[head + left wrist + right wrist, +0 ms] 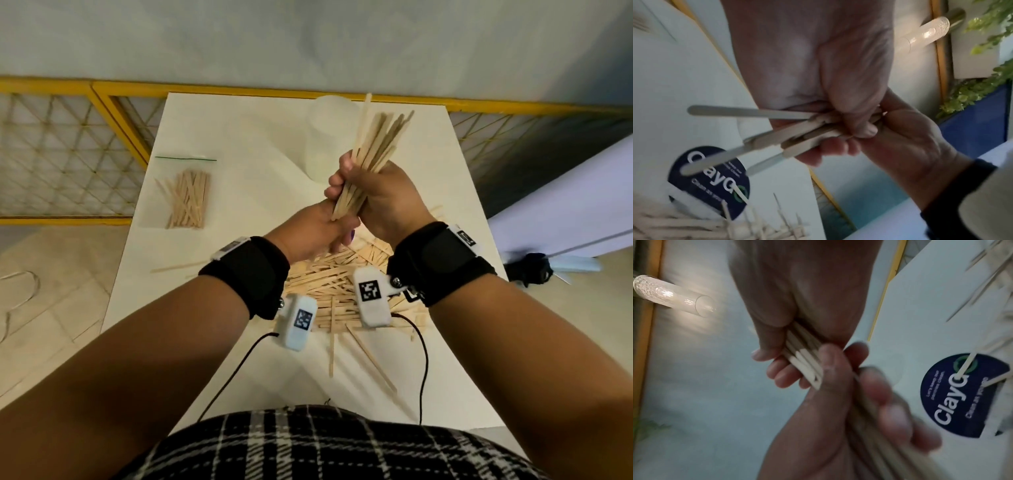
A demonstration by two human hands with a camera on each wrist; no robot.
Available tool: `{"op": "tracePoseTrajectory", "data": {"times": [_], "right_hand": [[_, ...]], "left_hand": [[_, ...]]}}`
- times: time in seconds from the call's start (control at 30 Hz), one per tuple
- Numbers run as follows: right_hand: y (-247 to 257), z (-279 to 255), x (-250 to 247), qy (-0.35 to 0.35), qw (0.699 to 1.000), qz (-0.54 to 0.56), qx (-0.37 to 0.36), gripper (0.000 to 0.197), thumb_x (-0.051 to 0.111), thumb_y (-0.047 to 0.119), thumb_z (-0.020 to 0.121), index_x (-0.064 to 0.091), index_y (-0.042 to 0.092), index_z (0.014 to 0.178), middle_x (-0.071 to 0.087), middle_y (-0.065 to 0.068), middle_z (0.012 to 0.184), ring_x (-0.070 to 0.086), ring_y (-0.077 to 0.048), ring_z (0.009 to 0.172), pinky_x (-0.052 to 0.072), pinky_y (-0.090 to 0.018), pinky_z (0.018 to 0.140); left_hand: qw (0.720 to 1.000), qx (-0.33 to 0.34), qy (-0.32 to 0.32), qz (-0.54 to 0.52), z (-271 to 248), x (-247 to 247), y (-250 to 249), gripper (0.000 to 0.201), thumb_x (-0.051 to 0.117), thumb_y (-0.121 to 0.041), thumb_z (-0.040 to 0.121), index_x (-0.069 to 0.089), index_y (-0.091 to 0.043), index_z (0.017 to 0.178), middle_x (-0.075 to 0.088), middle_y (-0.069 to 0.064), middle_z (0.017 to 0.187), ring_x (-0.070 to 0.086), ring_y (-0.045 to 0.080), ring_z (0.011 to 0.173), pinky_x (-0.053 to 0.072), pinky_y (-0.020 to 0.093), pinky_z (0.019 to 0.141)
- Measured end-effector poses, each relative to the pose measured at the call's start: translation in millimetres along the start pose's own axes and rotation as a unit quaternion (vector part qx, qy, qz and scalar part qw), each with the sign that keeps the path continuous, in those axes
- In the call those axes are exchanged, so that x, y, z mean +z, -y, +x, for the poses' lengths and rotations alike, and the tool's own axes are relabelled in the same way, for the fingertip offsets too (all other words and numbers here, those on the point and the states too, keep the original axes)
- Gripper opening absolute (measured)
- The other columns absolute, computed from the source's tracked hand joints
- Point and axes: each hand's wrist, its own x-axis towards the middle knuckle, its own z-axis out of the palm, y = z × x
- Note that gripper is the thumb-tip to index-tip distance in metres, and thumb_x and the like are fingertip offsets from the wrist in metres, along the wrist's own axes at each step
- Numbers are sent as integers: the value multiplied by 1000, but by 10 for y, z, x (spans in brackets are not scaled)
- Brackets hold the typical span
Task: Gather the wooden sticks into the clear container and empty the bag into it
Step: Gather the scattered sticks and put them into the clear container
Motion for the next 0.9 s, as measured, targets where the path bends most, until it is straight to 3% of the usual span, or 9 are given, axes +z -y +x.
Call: {"op": "tracePoseTrajectory", "data": {"times": [0.1, 0.2, 0.37, 0.47, 0.6, 0.73, 0.8, 0.83, 0.9], "right_hand": [[48, 8, -6, -12, 999, -39, -11, 11, 55, 10, 94, 56, 9, 84, 60, -7, 68, 61, -23, 66, 53, -39, 68], [262, 75, 79, -36, 991, -79, -104, 6, 55, 8, 92, 53, 6, 86, 55, -6, 69, 58, -21, 65, 54, -38, 68], [494, 153, 207, -26, 983, -69, -168, 9, 54, -1, 91, 55, 4, 83, 55, -4, 70, 58, -21, 68, 54, -38, 70], [227, 140, 251, -26, 990, -69, -122, 12, 60, -6, 85, 55, 3, 91, 61, -6, 72, 63, -25, 71, 56, -42, 77], [-205, 116, 229, -51, 991, -115, -39, 8, 62, 0, 88, 58, 6, 92, 61, -10, 74, 62, -27, 73, 55, -43, 80], [-232, 357, 152, -77, 984, -159, -40, 7, 60, 13, 91, 58, 9, 86, 61, -7, 68, 61, -24, 68, 56, -40, 71], [-57, 624, 96, -115, 976, -157, -94, 7, 60, 14, 90, 56, 9, 86, 60, -7, 69, 60, -22, 66, 52, -33, 60], [57, 800, 61, -139, 971, -148, -125, 7, 61, 13, 88, 55, 9, 85, 59, -7, 69, 60, -22, 65, 50, -32, 59], [277, 1149, 8, -185, 957, -136, -180, 7, 61, 11, 85, 54, 10, 83, 59, -6, 69, 58, -22, 65, 48, -33, 61]], "left_hand": [[1000, -4, 4, -19, 6, -6, 78, 29, 55, -44, 89, 59, -16, 94, 64, 1, 79, 60, 23, 78, 48, 39, 82], [992, -49, -44, -112, 66, 12, 107, 50, 44, -65, 85, 62, -23, 104, 67, 7, 109, 60, 23, 109, 45, 41, 98], [820, -148, -147, -533, 131, -92, 239, 78, 21, -63, 93, 49, 0, 130, 66, 16, 113, 59, 29, 112, 41, 43, 104], [799, -151, -152, -562, 178, -78, 178, 67, 22, -48, 100, 57, 7, 114, 69, 22, 94, 67, 33, 92, 53, 41, 88], [828, -154, -140, -520, 218, -56, 87, 38, 32, -27, 100, 64, -6, 99, 71, 13, 87, 70, 21, 77, 58, 32, 69], [874, -190, -145, -424, 155, -197, 256, 47, 33, -42, 100, 61, -6, 108, 65, 13, 109, 62, 27, 100, 50, 40, 90], [946, -194, -182, -184, 72, -373, 500, 49, 33, -47, 99, 56, -9, 120, 58, 9, 125, 52, 29, 119, 42, 37, 94], [956, -192, -223, -20, 9, -496, 688, 48, 35, -46, 98, 54, -11, 125, 55, 8, 131, 48, 29, 125, 38, 37, 98], [902, -207, -286, 251, -183, -749, 1113, 49, 36, -48, 96, 49, -17, 131, 48, 7, 141, 38, 28, 132, 27, 43, 109]]}}
